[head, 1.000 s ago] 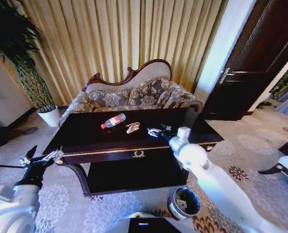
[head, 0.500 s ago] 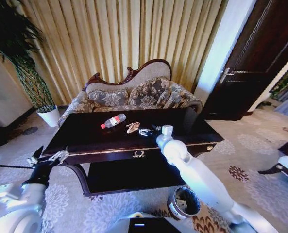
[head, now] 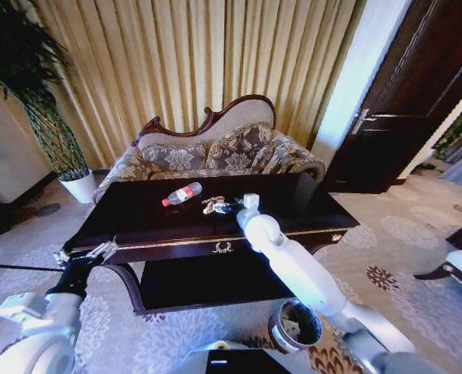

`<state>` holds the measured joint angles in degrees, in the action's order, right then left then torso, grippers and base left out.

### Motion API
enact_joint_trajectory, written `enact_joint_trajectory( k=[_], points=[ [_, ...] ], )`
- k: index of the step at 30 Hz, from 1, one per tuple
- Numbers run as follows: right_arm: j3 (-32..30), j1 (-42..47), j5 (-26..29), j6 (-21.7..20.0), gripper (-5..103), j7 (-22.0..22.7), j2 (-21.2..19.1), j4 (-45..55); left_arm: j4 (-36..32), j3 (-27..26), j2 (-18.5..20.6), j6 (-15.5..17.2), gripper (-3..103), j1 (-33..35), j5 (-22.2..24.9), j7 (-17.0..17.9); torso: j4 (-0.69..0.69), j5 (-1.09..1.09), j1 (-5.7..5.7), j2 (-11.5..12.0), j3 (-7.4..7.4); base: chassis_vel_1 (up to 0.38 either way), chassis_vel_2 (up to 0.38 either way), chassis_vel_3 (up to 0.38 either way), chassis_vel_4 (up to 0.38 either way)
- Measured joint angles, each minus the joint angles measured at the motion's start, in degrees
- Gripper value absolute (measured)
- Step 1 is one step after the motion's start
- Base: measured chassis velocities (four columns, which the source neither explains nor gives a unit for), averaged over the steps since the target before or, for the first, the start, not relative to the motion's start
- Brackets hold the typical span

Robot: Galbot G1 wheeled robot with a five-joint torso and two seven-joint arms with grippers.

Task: Move to the front of the table and place the trash on the table into the trash bin.

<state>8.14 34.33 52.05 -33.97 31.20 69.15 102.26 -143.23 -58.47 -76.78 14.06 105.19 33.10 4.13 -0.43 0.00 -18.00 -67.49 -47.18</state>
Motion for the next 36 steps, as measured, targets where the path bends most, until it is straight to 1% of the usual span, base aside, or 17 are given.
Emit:
enact_joint_trajectory(
  k=[5,9,14,21,26,36],
  points=[
    [0.10,-0.41,0.11,-0.16,100,0.93,1.40,-1.81,0.00,0.25,-0.13,0.00,100,-0.12,-0.01,0.02,0.00,0.00,0.00,0.00,0.00,0.000,0.000,0.000,0.000],
    [0.10,0.11,0.49,-0.36,100,1.81,1.58,-1.51,0.00,0.28,-0.12,0.00,100,-0.14,-0.04,0.02,0.00,0.00,0.00,0.00,0.00,0.000,0.000,0.000,0.000],
    [-0.40,1.14,0.55,-0.47,100,1.91,1.07,-0.65,0.00,0.65,-0.31,0.00,100,-0.15,-0.38,0.02,0.01,0.01,0.01,-0.01,0.00,0.000,0.000,0.000,0.000],
    [-2.06,1.62,0.75,-0.44,100,1.90,-1.99,1.88,0.00,2.36,-0.51,0.01,100,-0.43,-1.79,0.04,-0.01,0.01,0.01,-0.01,0.00,0.000,0.000,0.000,0.000],
    [-2.35,1.55,2.03,-0.43,100,2.11,-3.14,4.78,0.00,3.56,-0.52,0.00,100,-0.58,-2.51,0.17,0.00,0.01,0.01,0.00,0.00,0.000,0.000,0.000,0.000],
    [-0.87,-1.08,4.01,-0.43,100,3.82,-2.35,6.18,0.00,3.43,-0.22,0.01,100,-0.48,-2.71,0.22,0.01,0.00,0.01,0.00,0.00,0.000,0.000,0.000,0.000]
  ],
)
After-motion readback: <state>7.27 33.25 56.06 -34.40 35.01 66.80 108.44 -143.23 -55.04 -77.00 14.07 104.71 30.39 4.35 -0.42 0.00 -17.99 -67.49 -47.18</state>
